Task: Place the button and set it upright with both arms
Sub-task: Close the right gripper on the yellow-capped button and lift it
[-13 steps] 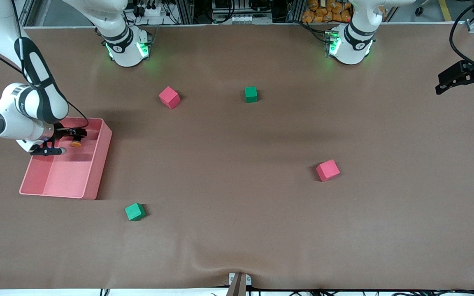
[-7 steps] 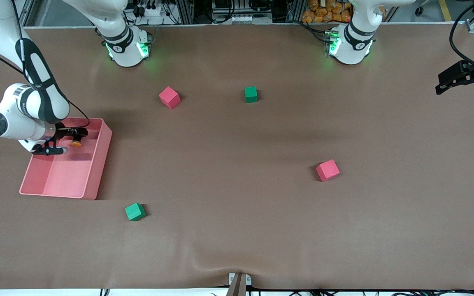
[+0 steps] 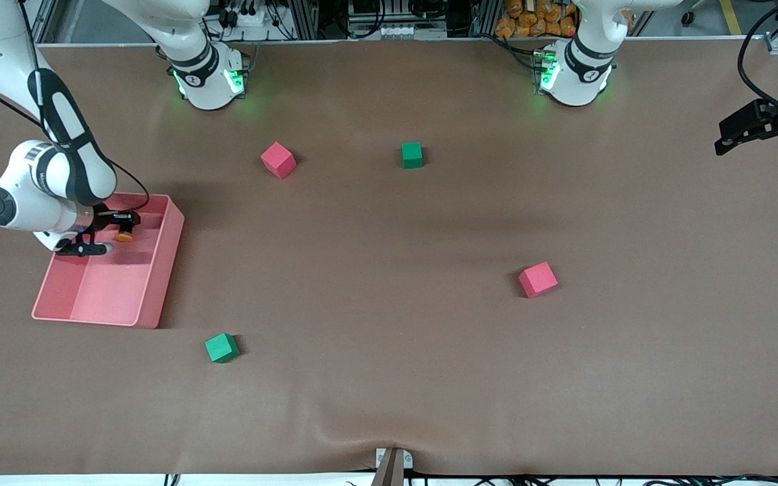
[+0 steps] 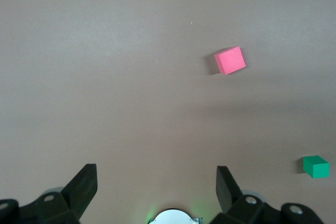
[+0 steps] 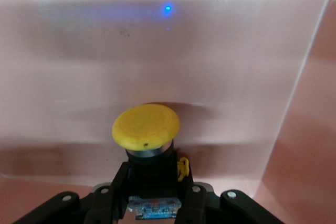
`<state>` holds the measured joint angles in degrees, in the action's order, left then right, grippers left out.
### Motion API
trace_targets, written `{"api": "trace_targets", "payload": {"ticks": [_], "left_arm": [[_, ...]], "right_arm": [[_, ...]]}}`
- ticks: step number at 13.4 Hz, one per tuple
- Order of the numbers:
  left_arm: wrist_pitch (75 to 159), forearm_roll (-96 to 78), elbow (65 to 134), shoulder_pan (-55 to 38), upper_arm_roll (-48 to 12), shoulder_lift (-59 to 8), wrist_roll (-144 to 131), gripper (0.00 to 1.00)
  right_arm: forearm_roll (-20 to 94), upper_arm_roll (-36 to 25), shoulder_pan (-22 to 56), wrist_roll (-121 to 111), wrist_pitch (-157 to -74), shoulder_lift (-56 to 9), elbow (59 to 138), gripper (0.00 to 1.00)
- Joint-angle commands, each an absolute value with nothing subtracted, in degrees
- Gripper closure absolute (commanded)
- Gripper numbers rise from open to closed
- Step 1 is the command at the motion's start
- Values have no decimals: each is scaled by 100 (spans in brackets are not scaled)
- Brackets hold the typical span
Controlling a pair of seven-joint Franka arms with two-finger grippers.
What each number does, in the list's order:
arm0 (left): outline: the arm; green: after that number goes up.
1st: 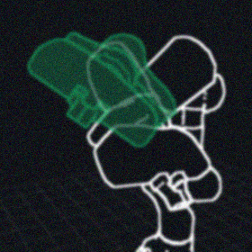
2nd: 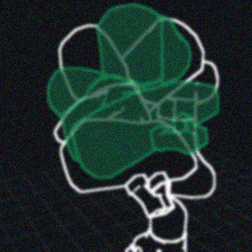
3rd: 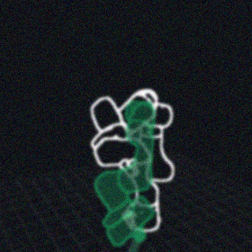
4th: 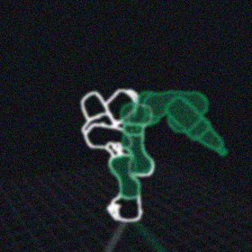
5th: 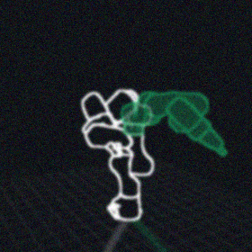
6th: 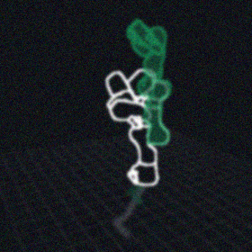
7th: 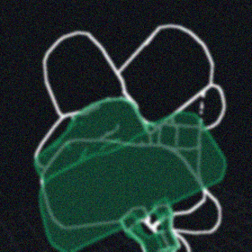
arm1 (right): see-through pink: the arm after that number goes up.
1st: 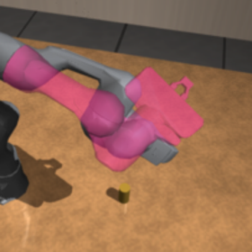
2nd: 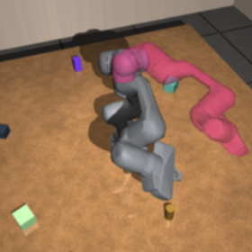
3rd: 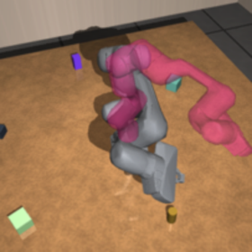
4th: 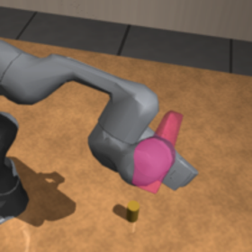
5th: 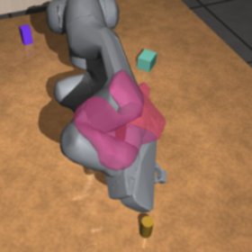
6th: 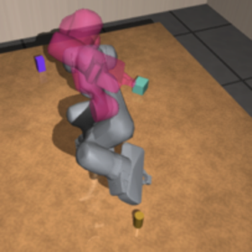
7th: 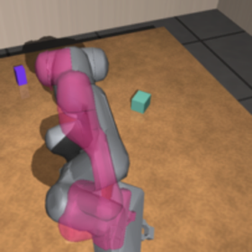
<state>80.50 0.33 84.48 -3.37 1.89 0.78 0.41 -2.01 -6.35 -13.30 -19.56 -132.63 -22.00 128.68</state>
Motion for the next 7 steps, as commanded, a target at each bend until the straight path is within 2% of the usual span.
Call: {"api": "trace_targets", "payload": {"ticks": [1, 7], "left_arm": [[8042, -53, 8411, -299, 185, 70, 176, 0], [8042, -53, 8411, -316, 185, 35, 167, 0]], "right_arm": [[-185, -571, -1450, -2433, -13114, -2250, 12534, 94], [-193, -545, -1354, -2856, -11673, -2206, 11085, 94]]}}
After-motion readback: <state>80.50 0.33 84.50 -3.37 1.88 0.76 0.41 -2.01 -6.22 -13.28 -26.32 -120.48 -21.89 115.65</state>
